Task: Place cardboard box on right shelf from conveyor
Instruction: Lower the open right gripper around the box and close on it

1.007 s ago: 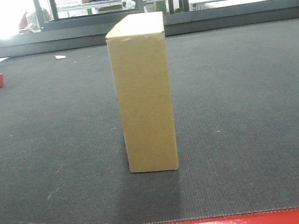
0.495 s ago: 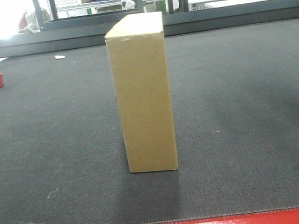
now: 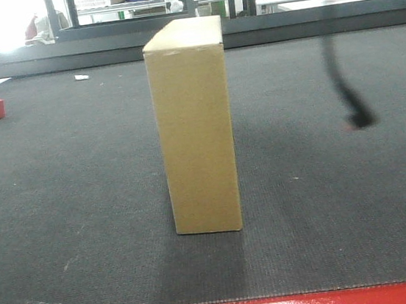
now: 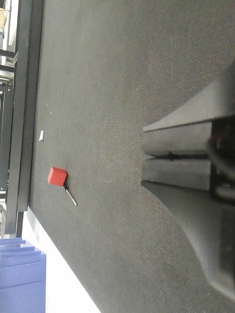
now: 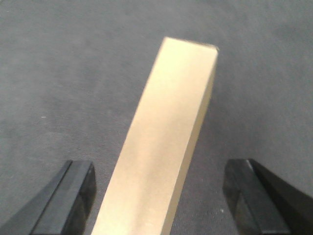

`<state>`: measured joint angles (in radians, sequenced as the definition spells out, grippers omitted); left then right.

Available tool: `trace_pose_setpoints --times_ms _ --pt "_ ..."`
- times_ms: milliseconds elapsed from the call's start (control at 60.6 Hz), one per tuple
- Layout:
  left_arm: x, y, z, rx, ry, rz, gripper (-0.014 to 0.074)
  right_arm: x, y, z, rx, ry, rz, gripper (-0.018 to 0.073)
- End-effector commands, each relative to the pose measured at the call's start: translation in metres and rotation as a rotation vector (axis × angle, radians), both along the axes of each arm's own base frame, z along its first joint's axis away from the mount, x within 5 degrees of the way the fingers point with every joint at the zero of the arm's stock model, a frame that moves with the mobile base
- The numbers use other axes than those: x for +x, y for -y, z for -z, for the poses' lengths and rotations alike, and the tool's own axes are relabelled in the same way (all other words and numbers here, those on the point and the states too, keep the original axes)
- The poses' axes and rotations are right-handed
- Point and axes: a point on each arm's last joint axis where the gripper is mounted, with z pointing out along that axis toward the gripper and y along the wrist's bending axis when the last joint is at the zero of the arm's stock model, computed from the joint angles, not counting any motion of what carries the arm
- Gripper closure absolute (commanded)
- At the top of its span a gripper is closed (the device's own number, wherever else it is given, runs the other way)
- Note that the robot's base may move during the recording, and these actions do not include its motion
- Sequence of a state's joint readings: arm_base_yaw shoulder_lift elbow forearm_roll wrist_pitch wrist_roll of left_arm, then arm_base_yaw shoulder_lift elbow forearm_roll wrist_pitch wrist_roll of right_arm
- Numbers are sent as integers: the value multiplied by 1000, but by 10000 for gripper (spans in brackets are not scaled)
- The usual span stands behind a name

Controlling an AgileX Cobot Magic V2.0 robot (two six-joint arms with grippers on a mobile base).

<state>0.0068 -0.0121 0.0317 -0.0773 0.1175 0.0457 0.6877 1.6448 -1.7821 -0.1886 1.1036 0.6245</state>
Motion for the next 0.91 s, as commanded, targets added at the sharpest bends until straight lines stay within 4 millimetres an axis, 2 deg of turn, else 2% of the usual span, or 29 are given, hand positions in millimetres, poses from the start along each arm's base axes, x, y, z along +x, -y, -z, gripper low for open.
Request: trace_pose_setpoints --times_ms 0,132,330,578,892 --pt "-1 -1 -6 -5 91 -8 713 -3 -3 -26 30 83 45 -66" --pt "-1 -1 -6 -5 91 -8 713 5 -18 -16 1 75 91 -66" --pt "-1 -1 -6 -5 91 -8 713 16 -29 4 -40 53 162 -66" --pt "-1 -1 -6 -5 91 -8 713 26 -39 23 -64 20 175 -66" --pt "-1 -1 -6 -5 91 -8 713 35 -43 37 -65 2 193 -66"
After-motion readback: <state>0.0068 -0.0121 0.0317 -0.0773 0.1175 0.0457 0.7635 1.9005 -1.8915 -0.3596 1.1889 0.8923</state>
